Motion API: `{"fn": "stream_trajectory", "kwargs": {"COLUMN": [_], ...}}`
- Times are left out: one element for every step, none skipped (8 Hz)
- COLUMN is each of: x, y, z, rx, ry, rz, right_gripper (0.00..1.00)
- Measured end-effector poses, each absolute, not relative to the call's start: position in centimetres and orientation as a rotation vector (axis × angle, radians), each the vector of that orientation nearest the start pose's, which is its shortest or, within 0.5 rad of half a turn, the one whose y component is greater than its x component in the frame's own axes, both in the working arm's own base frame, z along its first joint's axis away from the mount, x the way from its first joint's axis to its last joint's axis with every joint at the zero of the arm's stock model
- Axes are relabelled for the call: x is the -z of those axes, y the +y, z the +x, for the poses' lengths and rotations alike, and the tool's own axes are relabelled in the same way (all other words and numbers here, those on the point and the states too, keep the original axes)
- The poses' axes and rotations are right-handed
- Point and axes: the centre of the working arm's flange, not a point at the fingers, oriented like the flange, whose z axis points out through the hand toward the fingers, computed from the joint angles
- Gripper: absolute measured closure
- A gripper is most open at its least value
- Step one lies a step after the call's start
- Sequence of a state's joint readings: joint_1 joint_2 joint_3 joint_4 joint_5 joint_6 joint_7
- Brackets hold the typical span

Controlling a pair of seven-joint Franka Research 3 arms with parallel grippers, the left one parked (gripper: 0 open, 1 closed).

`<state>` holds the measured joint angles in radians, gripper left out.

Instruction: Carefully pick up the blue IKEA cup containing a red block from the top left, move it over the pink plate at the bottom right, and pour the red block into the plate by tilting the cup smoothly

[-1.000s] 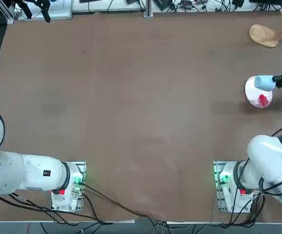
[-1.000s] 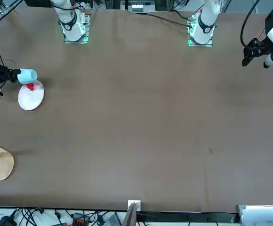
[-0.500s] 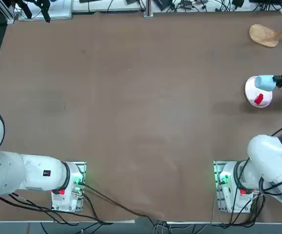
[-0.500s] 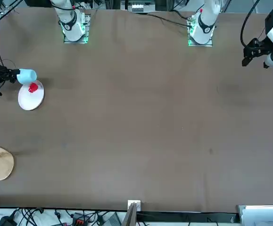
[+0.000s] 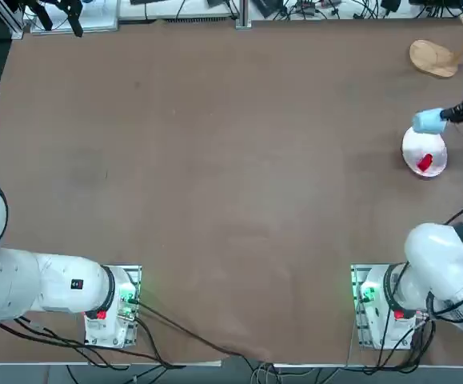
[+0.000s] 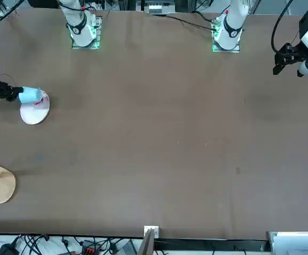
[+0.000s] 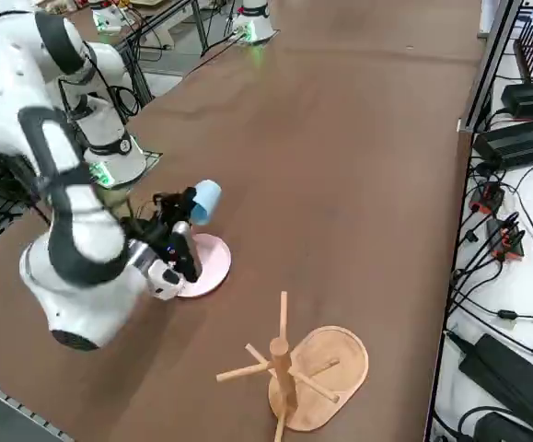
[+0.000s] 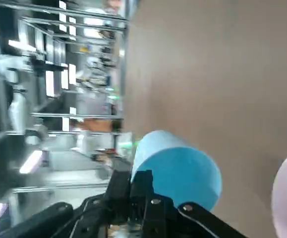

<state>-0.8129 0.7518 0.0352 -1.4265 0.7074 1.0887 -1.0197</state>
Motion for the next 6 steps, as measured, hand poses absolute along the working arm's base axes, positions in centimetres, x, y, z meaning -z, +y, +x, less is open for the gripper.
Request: {"fn": "stream_trajectory", "kwargs": {"x": [-28.1, -29.9, -31.4, -32.6, -33.7, -34.6], "y": [-34.6, -32.5, -30.0, -27.4, -24.5, -21.4], "z": [50.7, 52.3, 53.9, 55.5, 57.2, 58.8], "rx": [-0.037, -0.022, -0.017, -0.022, -0.033, -0.032], "ry": [-0.210, -0.232, -0.243, -0.250, -0.244, -0.221], "rz": [-1.932, -2.027, -2.123, -2.227, -2.345, -2.456], "right_gripper": [0.98, 0.98, 0.98, 0.98, 0.98, 0.98]}}
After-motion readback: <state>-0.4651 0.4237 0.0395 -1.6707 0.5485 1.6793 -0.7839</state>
